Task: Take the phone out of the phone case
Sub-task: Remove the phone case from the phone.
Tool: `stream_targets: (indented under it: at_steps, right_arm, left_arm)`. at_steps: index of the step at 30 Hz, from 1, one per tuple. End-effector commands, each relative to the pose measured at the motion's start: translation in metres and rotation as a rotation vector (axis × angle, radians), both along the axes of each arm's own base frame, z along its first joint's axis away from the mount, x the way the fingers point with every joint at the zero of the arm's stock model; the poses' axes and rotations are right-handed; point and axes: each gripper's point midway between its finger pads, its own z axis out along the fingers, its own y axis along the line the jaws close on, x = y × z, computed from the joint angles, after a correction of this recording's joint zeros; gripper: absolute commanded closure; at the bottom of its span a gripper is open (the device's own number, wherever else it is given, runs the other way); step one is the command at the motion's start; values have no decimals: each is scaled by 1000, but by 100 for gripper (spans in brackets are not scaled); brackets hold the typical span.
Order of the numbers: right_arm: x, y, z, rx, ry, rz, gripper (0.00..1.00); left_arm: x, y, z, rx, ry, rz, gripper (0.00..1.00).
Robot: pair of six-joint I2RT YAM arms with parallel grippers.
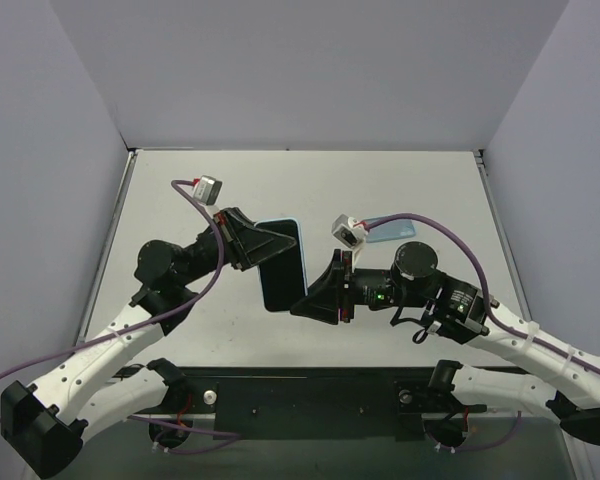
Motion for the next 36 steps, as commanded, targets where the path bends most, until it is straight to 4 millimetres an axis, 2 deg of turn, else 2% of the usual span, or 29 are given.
stream_targets:
  at_steps: [1, 3, 4, 5, 6, 9, 10, 12, 14, 16, 17, 18, 19, 20, 22, 25, 26, 27, 28, 29, 32, 36]
  right_arm:
    - [-8, 4, 10, 10, -93, 66, 87]
    - [-14, 4, 2, -25, -135, 110, 92]
    - [-17, 4, -2, -41, -155, 128, 100]
    - [-23, 3, -10, -73, -224, 159, 100]
    - [-23, 0, -19, -115, -263, 140, 100]
    - [0, -6, -36, -211, -460, 29, 100]
    - [9, -8, -40, -247, -538, 2, 100]
    - [23, -9, -44, -307, -627, -22, 100]
    - [32, -5, -40, -341, -699, -22, 100]
    - [35, 2, -22, -336, -773, -33, 100]
    - [42, 6, -25, -373, -803, -48, 100]
    - [40, 6, -16, -386, -853, -37, 100]
    - [47, 8, -16, -425, -879, -64, 100]
    - [46, 10, -6, -423, -917, -62, 100]
    - [51, 14, 2, -455, -974, -81, 100]
    - [52, 23, 14, -486, -1034, -86, 100]
    - [52, 26, 23, -477, -1054, -89, 100]
    - [53, 30, 20, -499, -1063, -84, 100]
    - [53, 32, 29, -498, -1083, -89, 100]
    - [53, 38, 25, -523, -1100, -82, 100]
    - [58, 47, 30, -554, -1132, -79, 100]
    - [66, 52, 35, -583, -1162, -109, 100]
  left_arm:
    - [-19, 14, 47, -102, -82, -32, 100]
    - [-20, 14, 51, -113, -61, -55, 100]
    - [-22, 15, 54, -125, -61, -72, 100]
    - [-21, 13, 54, -130, -24, -105, 100]
    - [-28, 17, 63, -161, -49, -128, 100]
    - [-40, 24, 80, -258, -23, -235, 100]
    - [-38, 22, 80, -269, -5, -257, 100]
    - [-51, 32, 94, -342, -3, -336, 100]
    - [-61, 38, 104, -387, -6, -412, 100]
    - [-76, 43, 113, -393, -23, -471, 100]
    - [-79, 43, 114, -379, -15, -484, 100]
    - [-91, 44, 117, -357, -39, -512, 100]
    - [-92, 42, 116, -335, -29, -511, 100]
    - [-101, 44, 116, -316, -51, -522, 100]
    - [-108, 44, 112, -284, -49, -525, 100]
    - [-109, 41, 102, -244, -6, -524, 100]
    - [-110, 40, 97, -236, 5, -528, 100]
    - [-111, 40, 95, -232, 8, -532, 100]
    - [-112, 39, 91, -226, 15, -537, 100]
    - [-110, 38, 86, -217, 24, -538, 100]
    - [-112, 38, 84, -219, 25, -545, 100]
    - [-108, 35, 80, -225, 37, -561, 100]
